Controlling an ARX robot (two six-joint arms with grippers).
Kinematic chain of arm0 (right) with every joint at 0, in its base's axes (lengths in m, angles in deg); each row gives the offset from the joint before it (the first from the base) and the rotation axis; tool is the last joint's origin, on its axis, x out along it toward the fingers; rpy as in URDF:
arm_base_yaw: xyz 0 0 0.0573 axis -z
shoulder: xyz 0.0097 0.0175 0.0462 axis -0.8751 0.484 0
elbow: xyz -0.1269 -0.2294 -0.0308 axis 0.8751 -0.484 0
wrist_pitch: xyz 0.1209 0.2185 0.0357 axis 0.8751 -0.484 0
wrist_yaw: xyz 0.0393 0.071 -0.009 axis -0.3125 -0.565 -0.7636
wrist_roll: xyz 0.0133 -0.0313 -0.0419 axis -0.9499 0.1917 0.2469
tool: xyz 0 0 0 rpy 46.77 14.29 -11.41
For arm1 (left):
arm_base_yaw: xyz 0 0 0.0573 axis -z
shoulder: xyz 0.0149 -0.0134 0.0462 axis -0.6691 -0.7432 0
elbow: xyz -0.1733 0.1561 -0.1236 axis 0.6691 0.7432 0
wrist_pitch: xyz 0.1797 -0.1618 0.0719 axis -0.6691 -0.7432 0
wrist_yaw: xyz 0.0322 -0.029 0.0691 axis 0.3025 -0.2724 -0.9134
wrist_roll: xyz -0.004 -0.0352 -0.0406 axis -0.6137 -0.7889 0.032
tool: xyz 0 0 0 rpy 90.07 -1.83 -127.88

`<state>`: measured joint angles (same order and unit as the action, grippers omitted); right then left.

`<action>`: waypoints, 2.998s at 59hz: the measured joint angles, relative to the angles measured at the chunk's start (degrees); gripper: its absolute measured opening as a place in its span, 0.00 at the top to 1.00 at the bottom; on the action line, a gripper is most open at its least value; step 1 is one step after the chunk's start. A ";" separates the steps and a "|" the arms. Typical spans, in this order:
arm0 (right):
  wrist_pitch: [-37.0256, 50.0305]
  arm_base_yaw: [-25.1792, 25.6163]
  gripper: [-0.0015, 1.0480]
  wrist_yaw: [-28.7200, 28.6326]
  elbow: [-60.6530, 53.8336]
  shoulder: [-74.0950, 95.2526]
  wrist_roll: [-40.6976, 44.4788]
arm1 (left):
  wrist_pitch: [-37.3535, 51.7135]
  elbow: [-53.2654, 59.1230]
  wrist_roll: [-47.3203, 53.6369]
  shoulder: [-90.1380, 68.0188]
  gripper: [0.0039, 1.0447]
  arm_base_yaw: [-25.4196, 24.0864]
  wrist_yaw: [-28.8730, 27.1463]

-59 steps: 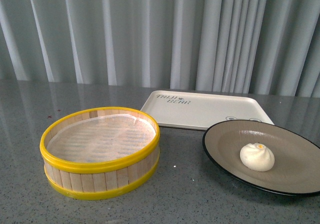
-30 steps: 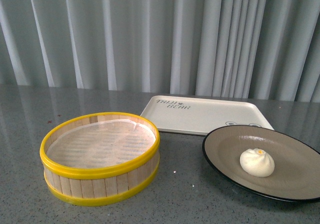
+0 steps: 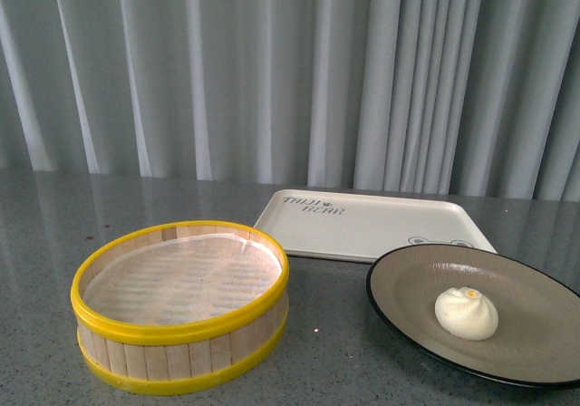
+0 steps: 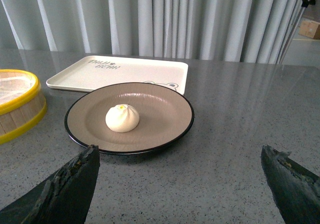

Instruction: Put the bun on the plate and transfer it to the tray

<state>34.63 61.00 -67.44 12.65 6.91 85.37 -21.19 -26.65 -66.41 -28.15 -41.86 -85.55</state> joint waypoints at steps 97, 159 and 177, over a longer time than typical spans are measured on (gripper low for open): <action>5.62 -4.22 0.08 -3.85 35.32 82.03 85.85 | 0.00 0.00 0.00 0.04 0.06 0.00 0.00; 19.74 -6.93 0.95 -0.52 32.48 88.98 87.80 | 0.00 0.00 0.02 0.04 0.06 0.00 0.00; 27.12 -6.25 0.96 -0.63 28.00 87.84 90.90 | 0.00 0.00 0.02 0.04 0.06 0.00 0.00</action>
<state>61.75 54.75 -68.08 40.65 94.75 176.27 -21.19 -26.65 -66.39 -28.11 -41.86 -85.55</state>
